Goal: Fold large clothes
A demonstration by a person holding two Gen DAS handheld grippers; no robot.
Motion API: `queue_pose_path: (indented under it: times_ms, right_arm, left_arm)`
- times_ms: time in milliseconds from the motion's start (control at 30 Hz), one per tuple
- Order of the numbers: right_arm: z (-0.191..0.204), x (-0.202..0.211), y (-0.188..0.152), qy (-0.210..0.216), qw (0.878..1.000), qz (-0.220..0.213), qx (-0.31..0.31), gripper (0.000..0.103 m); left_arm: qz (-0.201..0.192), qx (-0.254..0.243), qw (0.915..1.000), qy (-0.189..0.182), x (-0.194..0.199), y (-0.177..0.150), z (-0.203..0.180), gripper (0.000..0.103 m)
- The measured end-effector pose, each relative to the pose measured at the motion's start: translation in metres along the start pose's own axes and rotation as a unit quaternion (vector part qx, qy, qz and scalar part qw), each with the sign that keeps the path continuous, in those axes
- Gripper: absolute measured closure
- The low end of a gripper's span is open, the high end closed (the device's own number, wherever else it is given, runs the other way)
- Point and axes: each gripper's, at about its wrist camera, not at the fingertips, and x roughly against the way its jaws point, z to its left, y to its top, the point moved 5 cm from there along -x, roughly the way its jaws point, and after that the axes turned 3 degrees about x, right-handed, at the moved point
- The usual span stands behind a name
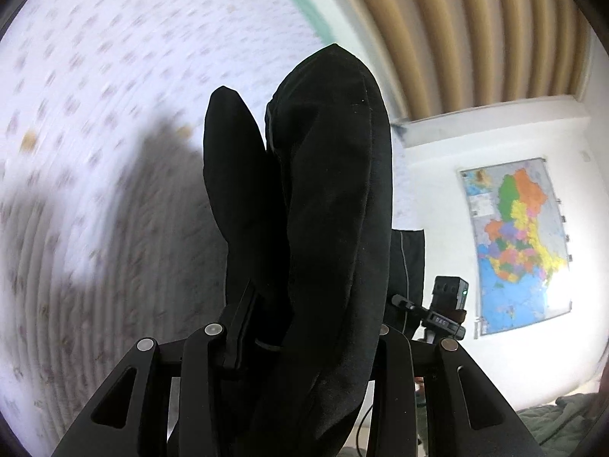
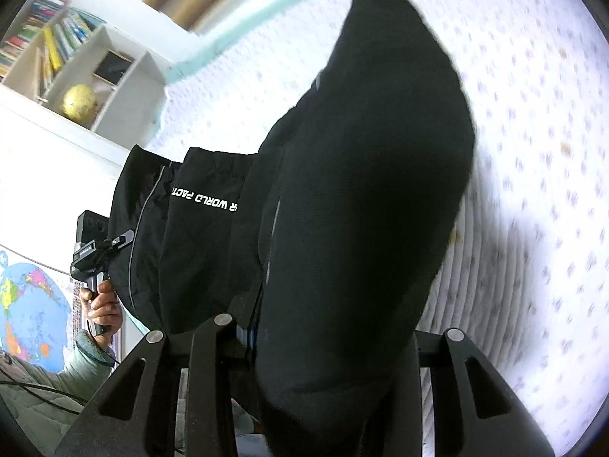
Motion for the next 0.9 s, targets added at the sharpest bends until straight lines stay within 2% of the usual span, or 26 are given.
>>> queue_pose_path:
  times_ms: [67,133,167,233,267,400,467,567,633,667,733,833,867,900]
  right_arm:
    - [-0.015,-0.023,-0.015,-0.022,1.0,0.016,0.015,0.062]
    - [-0.031,-0.033,-0.025,-0.043,0.999,0.002,0.02,0.061]
    - [-0.047,-0.037,-0.029,-0.032,0.999,-0.004,0.0,0.061]
    - [-0.062,-0.047,-0.033,-0.012,1.0,-0.014,-0.022,0.058]
    - [-0.068,-0.05,-0.038,-0.009,0.999,-0.022,-0.022,0.055]
    - [-0.077,-0.059,-0.05,-0.025,0.999,-0.044,-0.002,0.041]
    - [-0.083,-0.065,-0.056,-0.028,0.998,-0.058,-0.006,0.038]
    - [-0.087,-0.064,-0.073,-0.025,0.996,-0.079,-0.024,0.037]
    - [-0.08,-0.05,-0.083,-0.072,0.993,-0.095,-0.013,0.037]
    - [-0.075,-0.042,-0.089,-0.1,0.99,-0.101,-0.004,0.037]
    - [-0.06,-0.017,-0.104,-0.169,0.979,-0.113,0.014,0.035]
    - [-0.026,0.032,-0.12,-0.271,0.946,-0.171,0.052,0.033]
    - [-0.013,0.041,-0.119,-0.277,0.94,-0.19,0.059,0.032]
    - [0.005,0.046,-0.114,-0.268,0.939,-0.206,0.064,0.031]
  left_arm:
    - [-0.019,0.011,0.9997,-0.007,0.002,-0.004,0.029,0.065]
    - [-0.055,0.04,0.9974,-0.025,0.011,-0.005,0.062,0.064]
    - [-0.068,0.056,0.9955,-0.034,0.012,-0.007,0.084,0.064]
    - [-0.074,0.071,0.9936,-0.046,0.003,-0.01,0.113,0.062]
    - [-0.077,0.07,0.9934,-0.05,-0.002,-0.01,0.123,0.058]
    - [-0.081,0.063,0.9915,-0.081,-0.015,-0.006,0.14,0.056]
    - [-0.09,0.049,0.9913,-0.083,-0.014,-0.009,0.138,0.056]
    - [-0.11,0.029,0.9918,-0.057,0.001,-0.019,0.131,0.056]
    - [-0.13,0.0,0.9914,-0.018,0.021,-0.024,0.118,0.056]
    - [-0.15,-0.02,0.9885,0.011,0.043,-0.032,0.107,0.058]
    - [-0.199,-0.048,0.9777,0.045,0.083,-0.045,0.086,0.059]
    - [-0.254,-0.118,0.9549,0.098,0.124,-0.06,0.037,0.058]
    - [-0.261,-0.143,0.9484,0.11,0.128,-0.066,0.015,0.058]
    - [-0.255,-0.159,0.9482,0.102,0.123,-0.071,-0.004,0.056]
